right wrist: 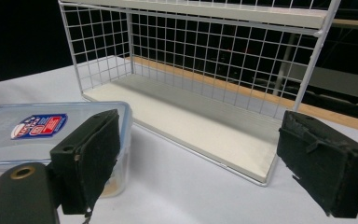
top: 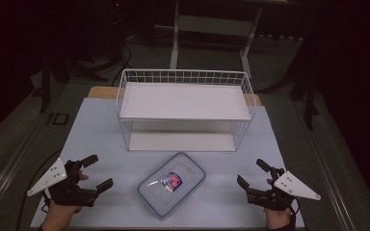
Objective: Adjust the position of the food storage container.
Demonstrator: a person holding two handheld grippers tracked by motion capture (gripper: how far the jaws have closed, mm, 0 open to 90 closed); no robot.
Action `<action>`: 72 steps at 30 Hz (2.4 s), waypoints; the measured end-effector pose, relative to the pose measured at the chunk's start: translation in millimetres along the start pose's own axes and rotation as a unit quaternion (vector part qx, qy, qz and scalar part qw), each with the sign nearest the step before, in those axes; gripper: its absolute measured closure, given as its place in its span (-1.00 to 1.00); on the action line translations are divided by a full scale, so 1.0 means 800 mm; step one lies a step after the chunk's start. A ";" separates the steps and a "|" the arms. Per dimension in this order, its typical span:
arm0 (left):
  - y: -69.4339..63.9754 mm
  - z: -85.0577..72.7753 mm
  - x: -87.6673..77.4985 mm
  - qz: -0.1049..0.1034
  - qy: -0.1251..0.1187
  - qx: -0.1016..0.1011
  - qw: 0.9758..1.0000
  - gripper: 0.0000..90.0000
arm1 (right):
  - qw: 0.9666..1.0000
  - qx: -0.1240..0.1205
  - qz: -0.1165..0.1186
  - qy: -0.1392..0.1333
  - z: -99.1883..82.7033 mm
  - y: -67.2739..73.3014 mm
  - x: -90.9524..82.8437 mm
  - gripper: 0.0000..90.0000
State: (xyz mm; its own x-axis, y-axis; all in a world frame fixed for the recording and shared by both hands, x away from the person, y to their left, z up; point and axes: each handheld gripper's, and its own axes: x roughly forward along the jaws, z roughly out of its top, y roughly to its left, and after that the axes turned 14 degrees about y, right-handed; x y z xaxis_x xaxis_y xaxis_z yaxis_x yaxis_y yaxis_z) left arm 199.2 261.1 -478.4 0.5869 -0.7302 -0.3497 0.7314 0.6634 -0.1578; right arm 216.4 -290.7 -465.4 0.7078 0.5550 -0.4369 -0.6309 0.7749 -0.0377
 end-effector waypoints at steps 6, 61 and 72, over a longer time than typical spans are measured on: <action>-0.013 0.007 0.000 -0.021 0.002 -0.008 1.000 -0.98 | 1.000 0.003 0.000 0.000 0.000 0.001 -0.001 -0.71; -0.153 -0.020 0.125 -0.120 0.255 0.074 0.957 0.99 | 1.000 0.009 0.009 0.004 -0.004 0.002 -0.001 -0.71; -0.097 -0.019 0.099 -0.041 0.243 0.017 0.969 0.99 | 1.000 0.010 0.014 0.007 -0.004 0.002 0.001 -0.71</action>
State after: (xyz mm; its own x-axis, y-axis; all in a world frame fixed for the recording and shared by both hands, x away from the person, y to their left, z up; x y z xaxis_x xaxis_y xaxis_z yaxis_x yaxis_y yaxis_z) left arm 183.9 154.3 -508.2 0.2993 -0.6110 -0.7328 0.7842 0.5951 -0.1759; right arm 214.6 -290.1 -468.9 0.6851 0.5731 -0.4497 -0.6440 0.7650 -0.0063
